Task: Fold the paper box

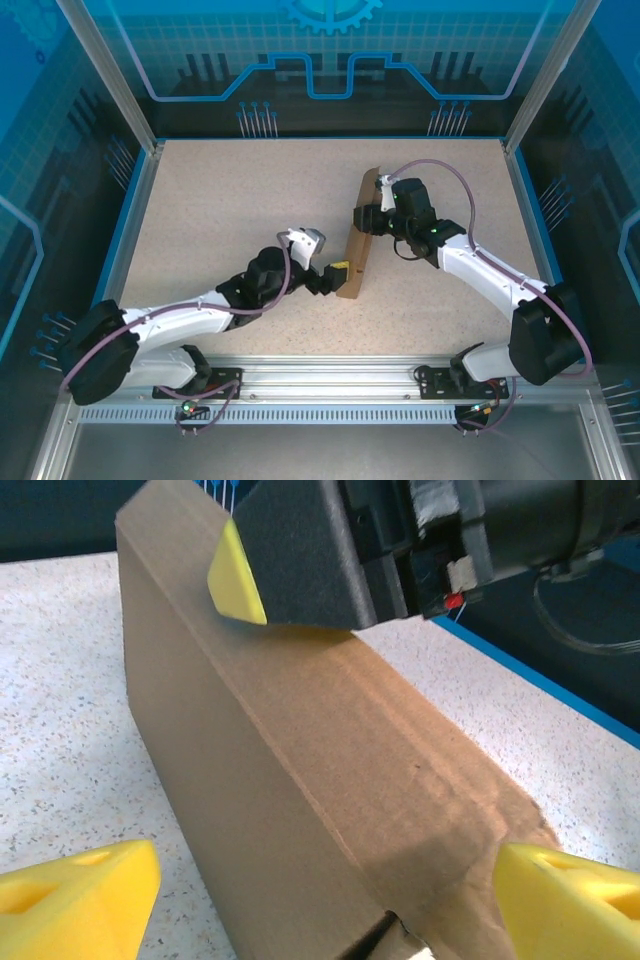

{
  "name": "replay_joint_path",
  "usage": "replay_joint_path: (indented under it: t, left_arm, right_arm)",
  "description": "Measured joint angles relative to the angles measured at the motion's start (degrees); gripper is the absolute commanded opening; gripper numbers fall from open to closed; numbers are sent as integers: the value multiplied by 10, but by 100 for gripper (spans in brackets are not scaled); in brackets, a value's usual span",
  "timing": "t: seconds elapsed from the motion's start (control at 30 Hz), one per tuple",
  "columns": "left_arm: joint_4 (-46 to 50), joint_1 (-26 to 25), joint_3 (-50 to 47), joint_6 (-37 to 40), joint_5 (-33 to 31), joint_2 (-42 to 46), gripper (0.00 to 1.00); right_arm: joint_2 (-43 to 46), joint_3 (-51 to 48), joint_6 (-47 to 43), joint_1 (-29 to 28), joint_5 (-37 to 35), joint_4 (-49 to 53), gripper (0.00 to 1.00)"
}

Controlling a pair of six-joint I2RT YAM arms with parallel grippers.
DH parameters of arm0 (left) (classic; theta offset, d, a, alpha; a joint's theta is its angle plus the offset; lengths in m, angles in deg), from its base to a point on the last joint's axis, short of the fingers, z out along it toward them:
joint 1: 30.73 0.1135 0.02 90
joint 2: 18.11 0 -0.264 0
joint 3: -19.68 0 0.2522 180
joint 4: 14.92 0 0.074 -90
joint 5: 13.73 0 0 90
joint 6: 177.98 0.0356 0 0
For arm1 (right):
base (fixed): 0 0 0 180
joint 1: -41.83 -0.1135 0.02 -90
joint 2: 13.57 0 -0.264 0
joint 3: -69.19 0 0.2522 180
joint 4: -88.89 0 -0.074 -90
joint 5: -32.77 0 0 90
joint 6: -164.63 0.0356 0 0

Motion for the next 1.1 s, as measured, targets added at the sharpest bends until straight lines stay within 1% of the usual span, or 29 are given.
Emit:
replay_joint_path:
  t: [0.17,0.23,0.37,0.53,0.7,0.83,1.0,1.1]
  left_arm:
    - [-3,-42,10,9,-24,9,89]
    - [10,-65,28,18,-50,-2,89]
    - [52,-95,84,39,-113,-44,90]
    - [81,-108,129,61,-170,-98,90]
    - [99,-108,139,73,-202,-138,89]
    - [103,-107,140,73,-211,-161,82]
    - [100,-102,140,71,-210,-172,66]
    - [98,-95,140,72,-200,-172,59]
  right_arm:
    - [-3,0,0,0,2,-4,51]
    - [-4,0,0,0,3,-6,51]
    - [-4,0,0,-2,2,-8,51]
    - [-4,0,0,-2,2,-8,51]
    - [-4,0,0,-2,2,-9,51]
    - [-4,0,0,-2,2,-9,51]
    - [-4,0,0,-2,1,-9,52]
    - [-4,0,-1,-2,-5,-10,53]
